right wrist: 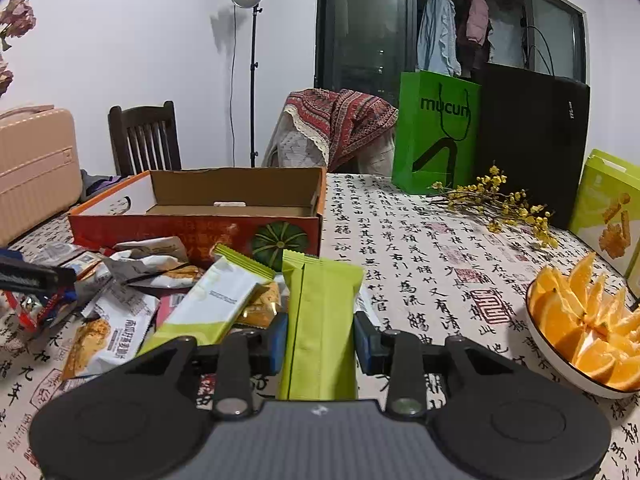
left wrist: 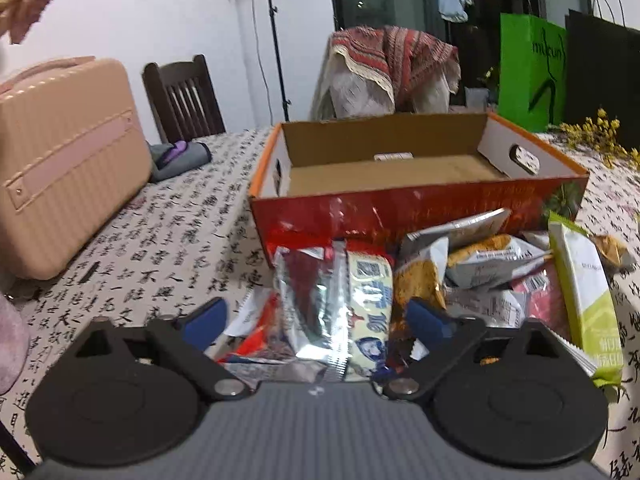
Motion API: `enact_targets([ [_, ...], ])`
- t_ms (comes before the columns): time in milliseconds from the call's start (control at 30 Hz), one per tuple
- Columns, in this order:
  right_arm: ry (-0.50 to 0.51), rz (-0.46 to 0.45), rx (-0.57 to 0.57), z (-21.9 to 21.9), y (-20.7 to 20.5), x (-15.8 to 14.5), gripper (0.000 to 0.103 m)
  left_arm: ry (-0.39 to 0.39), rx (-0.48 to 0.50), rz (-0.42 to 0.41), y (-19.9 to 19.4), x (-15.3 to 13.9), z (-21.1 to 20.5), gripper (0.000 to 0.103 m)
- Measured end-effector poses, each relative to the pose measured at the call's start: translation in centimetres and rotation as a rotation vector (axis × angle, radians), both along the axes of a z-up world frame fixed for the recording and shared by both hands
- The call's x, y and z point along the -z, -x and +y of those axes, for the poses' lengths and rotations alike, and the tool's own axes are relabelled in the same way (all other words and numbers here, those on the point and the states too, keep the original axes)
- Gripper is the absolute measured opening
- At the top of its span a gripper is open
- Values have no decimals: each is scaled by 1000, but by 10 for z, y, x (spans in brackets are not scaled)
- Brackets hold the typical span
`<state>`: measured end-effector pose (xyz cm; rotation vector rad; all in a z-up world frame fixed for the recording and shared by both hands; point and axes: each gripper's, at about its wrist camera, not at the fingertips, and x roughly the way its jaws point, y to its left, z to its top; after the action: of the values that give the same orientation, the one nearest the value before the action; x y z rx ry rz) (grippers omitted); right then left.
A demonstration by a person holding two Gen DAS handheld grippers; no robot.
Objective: Organize snacks
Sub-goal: 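Grasp the silver-red snack bag with the left gripper while the right grasps a green bar, then carry both snacks over the cardboard box and open both grippers to drop them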
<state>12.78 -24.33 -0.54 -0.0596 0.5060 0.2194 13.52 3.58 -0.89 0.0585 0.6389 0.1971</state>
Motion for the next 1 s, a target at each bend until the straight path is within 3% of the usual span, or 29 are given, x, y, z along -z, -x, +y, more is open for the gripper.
enact_targets([
  [33, 0, -1, -3, 1, 0, 0, 34, 11, 7, 8, -1, 2, 0, 66],
  [133, -3, -6, -11, 4, -1, 0, 34, 42, 11, -1, 2, 2, 4, 64],
  [567, -31, -67, -45, 17, -14, -19, 34, 85, 35, -196, 35, -46, 9, 64],
  [1000, -73, -140, -79, 56, -77, -61, 34, 114, 59, -294, -26, -84, -9, 64],
])
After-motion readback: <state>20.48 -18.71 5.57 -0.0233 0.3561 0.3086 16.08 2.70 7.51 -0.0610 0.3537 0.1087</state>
